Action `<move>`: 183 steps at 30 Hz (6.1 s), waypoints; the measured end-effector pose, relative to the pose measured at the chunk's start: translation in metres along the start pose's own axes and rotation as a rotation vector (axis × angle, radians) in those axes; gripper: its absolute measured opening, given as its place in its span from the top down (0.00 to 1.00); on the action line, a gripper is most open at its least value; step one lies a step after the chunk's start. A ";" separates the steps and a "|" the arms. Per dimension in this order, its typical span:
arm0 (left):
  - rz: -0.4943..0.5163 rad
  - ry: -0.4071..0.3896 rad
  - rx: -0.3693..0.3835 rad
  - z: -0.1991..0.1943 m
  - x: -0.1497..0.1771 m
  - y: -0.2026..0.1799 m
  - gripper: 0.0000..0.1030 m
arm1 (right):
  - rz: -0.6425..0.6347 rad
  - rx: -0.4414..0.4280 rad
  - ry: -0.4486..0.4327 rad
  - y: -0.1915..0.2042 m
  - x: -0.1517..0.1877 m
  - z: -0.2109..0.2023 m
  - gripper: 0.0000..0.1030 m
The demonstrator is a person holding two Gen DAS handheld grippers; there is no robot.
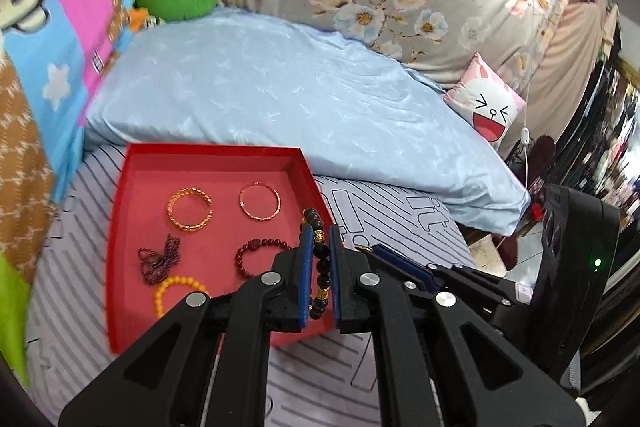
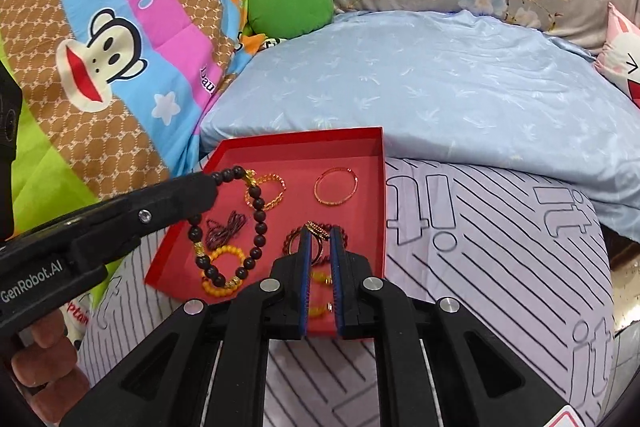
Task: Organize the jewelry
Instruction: 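Carry the black bracelet and gold ring into the red tray and open both grippers, then withdraw both grippers from the tray toward the gold earrings, then grasp a gold hoop earring with the right gripper, then grasp the other gold hoop earring with the left gripper while the right gripper holds its earring, then carry both gold earrings into the red tray and open both grippers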
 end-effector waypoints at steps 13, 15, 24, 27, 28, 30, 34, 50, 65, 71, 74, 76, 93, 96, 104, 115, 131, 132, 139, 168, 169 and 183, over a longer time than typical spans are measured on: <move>-0.156 0.099 -0.061 0.062 0.005 0.093 0.93 | -0.026 0.033 0.077 0.015 -0.017 0.075 0.91; -0.162 0.104 -0.094 0.063 0.007 0.104 0.93 | -0.032 0.037 0.088 0.016 -0.018 0.083 0.91; -0.090 0.103 -0.268 0.059 0.008 0.118 0.92 | -0.046 0.050 0.107 0.023 -0.023 0.101 0.91; -0.074 0.101 -0.301 0.057 0.006 0.119 0.91 | -0.045 0.055 0.105 0.025 -0.024 0.103 0.88; -0.069 0.099 -0.312 0.056 0.005 0.119 0.87 | -0.044 0.058 0.104 0.025 -0.024 0.103 0.83; -0.064 0.087 -0.339 0.054 0.003 0.118 0.74 | -0.036 0.065 0.093 0.024 -0.025 0.101 0.77; -0.047 0.049 -0.384 0.041 0.001 0.114 0.65 | -0.026 0.062 0.074 0.022 -0.026 0.092 0.75; -0.006 0.022 -0.434 0.016 0.008 0.085 0.65 | -0.036 0.040 0.034 0.031 -0.010 0.045 0.72; -0.002 0.005 -0.469 -0.030 0.055 0.055 0.64 | -0.074 0.052 0.037 0.027 0.057 -0.020 0.72; -0.006 0.039 -0.501 -0.042 0.093 0.049 0.64 | -0.099 0.055 0.073 0.030 0.103 -0.040 0.72; -0.026 0.058 -0.508 -0.049 0.116 0.047 0.64 | -0.114 0.055 0.087 0.033 0.123 -0.048 0.72; -0.037 0.068 -0.511 -0.052 0.126 0.048 0.64 | -0.126 0.051 0.104 0.034 0.138 -0.053 0.72; -0.075 0.152 -0.538 -0.083 0.210 0.042 0.63 | -0.164 -0.015 0.187 0.058 0.206 -0.064 0.72; -0.076 0.162 -0.539 -0.085 0.217 0.041 0.63 | -0.171 -0.011 0.191 0.061 0.208 -0.061 0.72; -0.073 0.167 -0.540 -0.088 0.224 0.038 0.62 | -0.211 0.017 0.171 0.067 0.208 -0.059 0.74; -0.038 0.180 -0.501 -0.078 0.225 0.022 0.55 | -0.180 0.033 0.170 0.051 0.211 -0.063 0.84; 0.011 0.211 -0.399 -0.053 0.228 -0.007 0.52 | -0.098 0.040 0.179 0.024 0.211 -0.068 0.84; 0.007 0.212 -0.389 -0.053 0.228 -0.008 0.50 | -0.096 0.040 0.180 0.023 0.211 -0.068 0.84; 0.015 0.220 -0.380 -0.046 0.230 -0.012 0.50 | -0.087 0.043 0.182 0.019 0.212 -0.068 0.84; 0.018 0.222 -0.359 -0.045 0.230 -0.019 0.84 | -0.089 0.026 0.169 0.024 0.209 -0.076 0.84; 0.016 0.221 -0.363 -0.046 0.228 -0.019 0.84 | -0.090 0.024 0.166 0.025 0.208 -0.077 0.84; 0.027 0.163 -0.397 -0.056 0.182 -0.022 0.84 | -0.074 -0.006 0.085 0.031 0.159 -0.087 0.84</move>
Point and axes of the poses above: each gripper's, at about its wrist camera, not at the fingertips, and z roughly the way its jaws point, y to its left, x to its underside, the point moved 2 cm from there along z, roughly the way its jaws point, and after that the axes turned 13 degrees about x, right-handed, at the moved point
